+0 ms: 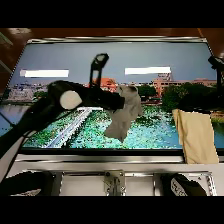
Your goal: Fold the shirts.
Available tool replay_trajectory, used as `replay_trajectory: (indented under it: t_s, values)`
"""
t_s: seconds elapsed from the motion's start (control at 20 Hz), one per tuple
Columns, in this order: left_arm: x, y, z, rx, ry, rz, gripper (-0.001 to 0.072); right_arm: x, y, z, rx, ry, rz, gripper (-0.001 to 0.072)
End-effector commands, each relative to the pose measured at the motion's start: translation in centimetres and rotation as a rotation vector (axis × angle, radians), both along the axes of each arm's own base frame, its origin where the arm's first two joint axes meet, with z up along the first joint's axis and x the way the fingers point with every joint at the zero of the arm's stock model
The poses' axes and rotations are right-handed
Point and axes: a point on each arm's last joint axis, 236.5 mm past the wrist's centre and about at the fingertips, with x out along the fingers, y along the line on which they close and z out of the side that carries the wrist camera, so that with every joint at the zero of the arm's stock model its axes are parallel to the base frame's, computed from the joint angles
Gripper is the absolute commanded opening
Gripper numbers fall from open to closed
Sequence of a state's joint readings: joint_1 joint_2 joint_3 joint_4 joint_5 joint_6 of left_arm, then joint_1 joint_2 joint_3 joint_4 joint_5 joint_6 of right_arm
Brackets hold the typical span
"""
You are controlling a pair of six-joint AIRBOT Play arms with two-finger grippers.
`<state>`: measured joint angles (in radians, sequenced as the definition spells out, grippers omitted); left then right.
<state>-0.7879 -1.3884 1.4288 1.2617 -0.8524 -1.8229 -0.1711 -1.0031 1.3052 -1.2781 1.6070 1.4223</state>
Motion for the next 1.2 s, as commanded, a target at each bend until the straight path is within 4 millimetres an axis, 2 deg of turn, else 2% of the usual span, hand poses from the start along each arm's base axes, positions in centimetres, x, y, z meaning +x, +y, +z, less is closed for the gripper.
replay_trajectory:
  t_s: [0.0, 0.05, 0.1, 0.15, 0.2, 0.3, 0.45, 0.55, 0.6, 0.65, 0.75, 0.8, 1.0, 1.15]
  values:
    - [-3.6, -4.1, -10.2, 0.077, 0.213, -0.041, 0.0041, -0.5, 0.2, -2.1, 0.014, 0.062, 0.003, 0.0552]
    - [-3.8, -4.4, -12.0, 0.079, 0.267, -0.030, 0.0043, -0.6, 0.2, -3.3, 0.020, 0.079, -0.004, 0.0552]
    - [-3.8, -4.5, -12.9, 0.066, 0.315, -0.010, 0.0174, -0.6, 0.2, -4.5, 0.024, 0.091, -0.012, 0.0552]
    - [-3.2, -4.3, -13.0, 0.041, 0.356, 0.019, 0.0552, -0.6, 0.2, -5.7, 0.028, 0.100, -0.022, 0.0552]
    - [-2.0, -3.5, -12.7, 0.024, 0.375, 0.051, 0.0694, -0.5, 0.2, -6.7, 0.031, 0.104, -0.032, 0.0552]
    - [1.0, 0.2, -11.0, 0.029, 0.370, 0.083, 0.0693, 0.1, 0.0, -8.0, 0.030, 0.086, -0.053, 0.0553]
    - [4.9, 8.2, -7.3, 0.035, 0.352, 0.143, 0.0692, 0.8, -1.1, -8.3, -0.015, 0.056, -0.064, 0.0553]
    - [5.3, 13.4, -6.6, 0.077, 0.392, 0.173, 0.0692, 0.6, -2.1, -8.6, -0.057, 0.064, -0.060, 0.0573]
    - [4.8, 15.1, -7.0, 0.111, 0.427, 0.165, 0.0692, 0.4, -2.4, -9.0, -0.050, 0.086, -0.063, 0.0666]
    - [4.5, 16.2, -7.9, 0.134, 0.456, 0.172, 0.0693, 0.0, -2.4, -9.5, -0.028, 0.120, -0.051, 0.0666]
    - [4.2, 16.6, -10.1, 0.131, 0.488, 0.203, 0.0692, -1.1, -1.8, -11.2, 0.060, 0.210, -0.039, 0.0666]
    - [4.0, 16.0, -11.2, 0.110, 0.503, 0.216, 0.0692, -1.5, -1.2, -12.2, 0.115, 0.248, -0.050, 0.0666]
    - [3.8, 11.4, -15.3, -0.026, 0.578, 0.251, 0.0692, -3.6, 1.3, -16.3, 0.241, 0.404, -0.047, 0.0666]
    - [3.7, 7.6, -17.3, -0.110, 0.612, 0.232, 0.0692, -4.1, 2.3, -17.9, 0.298, 0.460, -0.062, 0.0666]
